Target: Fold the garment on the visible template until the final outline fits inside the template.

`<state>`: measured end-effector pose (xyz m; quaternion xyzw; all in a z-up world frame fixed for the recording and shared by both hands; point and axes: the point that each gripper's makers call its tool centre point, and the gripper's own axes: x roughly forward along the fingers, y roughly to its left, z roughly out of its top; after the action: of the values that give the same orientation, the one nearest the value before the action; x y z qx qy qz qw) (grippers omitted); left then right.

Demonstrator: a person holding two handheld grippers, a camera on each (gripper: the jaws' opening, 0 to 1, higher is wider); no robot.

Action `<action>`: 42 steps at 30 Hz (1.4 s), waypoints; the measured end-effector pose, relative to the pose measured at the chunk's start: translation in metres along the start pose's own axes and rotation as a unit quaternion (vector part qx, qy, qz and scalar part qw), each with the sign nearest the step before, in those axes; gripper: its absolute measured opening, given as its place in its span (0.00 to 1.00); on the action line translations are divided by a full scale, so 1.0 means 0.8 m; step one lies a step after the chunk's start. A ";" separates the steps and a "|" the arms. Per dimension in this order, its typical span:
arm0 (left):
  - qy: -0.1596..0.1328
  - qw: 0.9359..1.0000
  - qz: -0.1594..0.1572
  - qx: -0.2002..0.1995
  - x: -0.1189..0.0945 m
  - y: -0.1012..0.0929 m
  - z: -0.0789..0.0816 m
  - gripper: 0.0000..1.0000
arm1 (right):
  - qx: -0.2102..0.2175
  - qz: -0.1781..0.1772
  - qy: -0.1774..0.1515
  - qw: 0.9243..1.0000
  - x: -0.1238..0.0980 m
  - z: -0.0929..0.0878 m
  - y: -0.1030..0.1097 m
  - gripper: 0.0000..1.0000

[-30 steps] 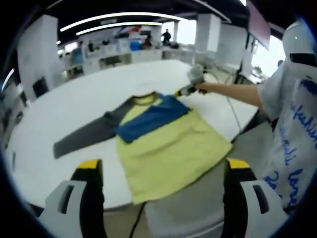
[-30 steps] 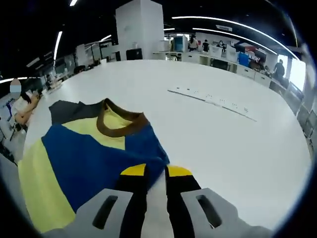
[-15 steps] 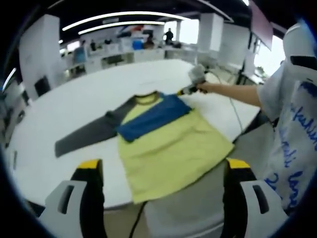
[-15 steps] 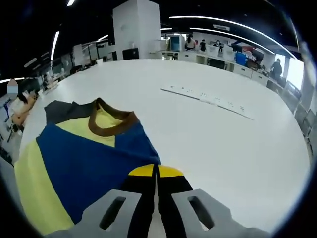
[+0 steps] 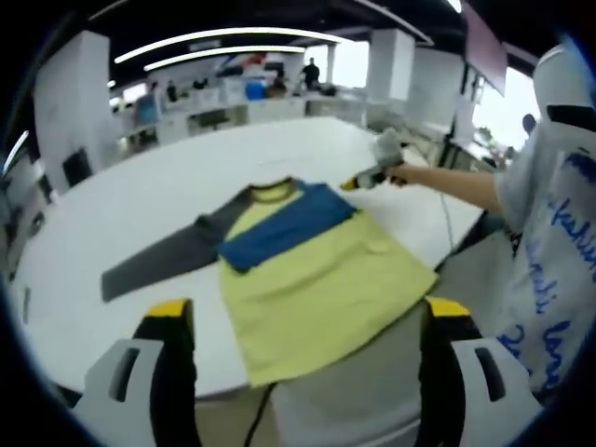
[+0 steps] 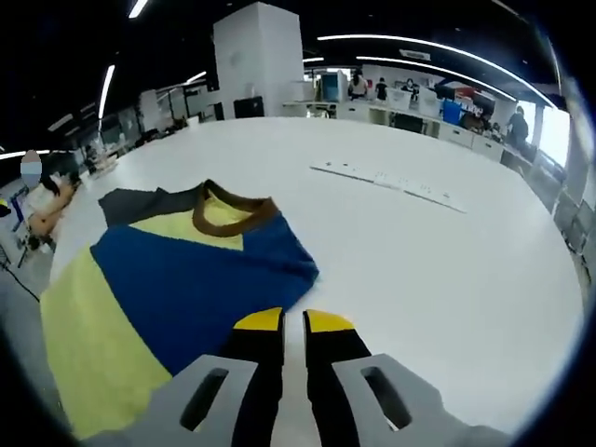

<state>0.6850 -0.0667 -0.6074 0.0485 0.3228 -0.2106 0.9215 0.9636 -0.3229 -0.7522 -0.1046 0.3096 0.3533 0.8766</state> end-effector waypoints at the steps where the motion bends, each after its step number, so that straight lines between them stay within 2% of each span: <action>1: -0.001 1.000 -0.002 0.000 0.001 -0.001 0.000 0.97 | 0.000 0.004 0.003 1.000 -0.003 -0.003 0.003 0.11; 4: -0.002 1.000 -0.008 0.004 0.003 -0.004 0.000 0.97 | 0.008 0.021 0.005 1.000 -0.020 -0.021 0.026 0.12; 9: -0.006 1.000 -0.020 0.016 0.004 -0.013 0.004 0.97 | 0.011 0.030 0.006 0.999 -0.030 -0.035 0.047 0.13; 11: -0.008 1.000 -0.020 0.019 0.003 -0.013 0.005 0.97 | 0.021 0.024 -0.005 0.999 -0.035 -0.032 0.049 0.13; 13: -0.012 1.000 -0.019 0.021 -0.001 -0.014 0.006 0.97 | 0.030 0.015 -0.033 0.999 -0.042 -0.022 0.049 0.12; 15: -0.018 0.999 -0.019 0.021 -0.003 -0.014 0.007 0.97 | 0.036 0.027 -0.023 0.999 -0.041 -0.026 0.053 0.12; 17: -0.016 0.999 -0.022 0.022 -0.002 -0.015 0.005 0.97 | 0.020 0.021 -0.002 1.000 -0.031 -0.037 0.050 0.13; 22: -0.018 0.999 -0.030 0.027 0.001 -0.020 0.007 0.96 | 0.013 0.021 0.003 1.000 -0.024 -0.038 0.050 0.02; 25: -0.022 0.999 -0.030 0.032 0.000 -0.020 0.010 0.96 | 0.009 0.009 0.011 1.000 -0.021 -0.040 0.039 0.01; 28: -0.023 0.999 -0.028 0.035 -0.002 -0.019 0.012 0.97 | 0.022 0.005 0.006 1.000 -0.025 -0.039 0.034 0.01; 30: -0.026 0.999 -0.029 0.036 -0.002 -0.019 0.014 0.97 | 0.016 -0.002 0.004 1.000 -0.026 -0.039 0.032 0.01; 35: -0.022 0.998 -0.041 0.046 0.003 -0.025 0.015 0.97 | 0.022 -0.031 -0.001 0.999 -0.026 -0.039 0.011 0.01; 38: -0.026 0.997 -0.046 0.052 0.005 -0.027 0.018 0.97 | 0.028 -0.024 -0.005 0.999 -0.034 -0.036 0.018 0.01; 42: -0.027 0.996 -0.055 0.058 0.009 -0.028 0.020 0.97 | 0.006 -0.028 -0.002 1.000 -0.047 -0.041 0.027 0.02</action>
<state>0.6901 -0.0936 -0.5982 0.0781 0.2874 -0.2801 0.9126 0.9125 -0.3407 -0.7541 -0.1076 0.3070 0.3269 0.8873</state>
